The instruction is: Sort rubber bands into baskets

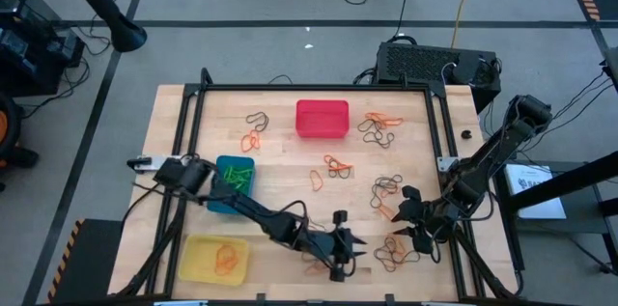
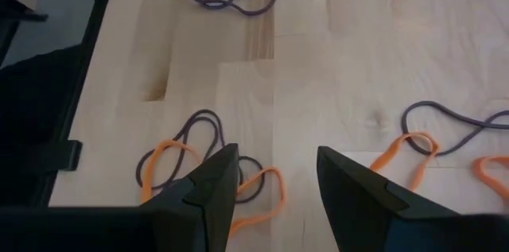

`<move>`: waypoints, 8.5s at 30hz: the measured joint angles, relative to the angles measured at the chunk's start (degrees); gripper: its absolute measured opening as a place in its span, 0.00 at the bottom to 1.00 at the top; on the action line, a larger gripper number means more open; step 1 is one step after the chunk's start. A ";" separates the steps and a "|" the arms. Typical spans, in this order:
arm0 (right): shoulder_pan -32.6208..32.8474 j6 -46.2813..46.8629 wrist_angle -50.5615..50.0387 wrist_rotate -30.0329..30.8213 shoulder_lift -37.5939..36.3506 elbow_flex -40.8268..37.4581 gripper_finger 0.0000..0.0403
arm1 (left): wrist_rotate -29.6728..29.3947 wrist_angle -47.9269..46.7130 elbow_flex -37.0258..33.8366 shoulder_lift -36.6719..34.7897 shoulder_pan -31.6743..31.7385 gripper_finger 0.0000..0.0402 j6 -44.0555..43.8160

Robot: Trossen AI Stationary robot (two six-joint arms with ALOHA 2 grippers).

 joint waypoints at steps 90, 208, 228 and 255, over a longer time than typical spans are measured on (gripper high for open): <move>0.11 3.58 -0.34 0.01 0.00 0.00 0.41 | 10.89 -13.82 26.64 18.22 3.36 0.01 4.67; 0.00 -3.93 0.52 16.84 0.02 -0.58 0.41 | 2.27 -52.83 -6.43 -15.91 -1.94 0.36 -13.29; -0.02 -4.99 9.17 22.61 0.04 -7.08 0.41 | 11.43 -40.95 -19.39 -15.95 0.04 0.36 -6.25; -0.03 -9.37 18.30 24.05 0.02 -7.04 0.41 | 11.19 -39.45 -16.34 -15.80 -0.01 0.01 -6.21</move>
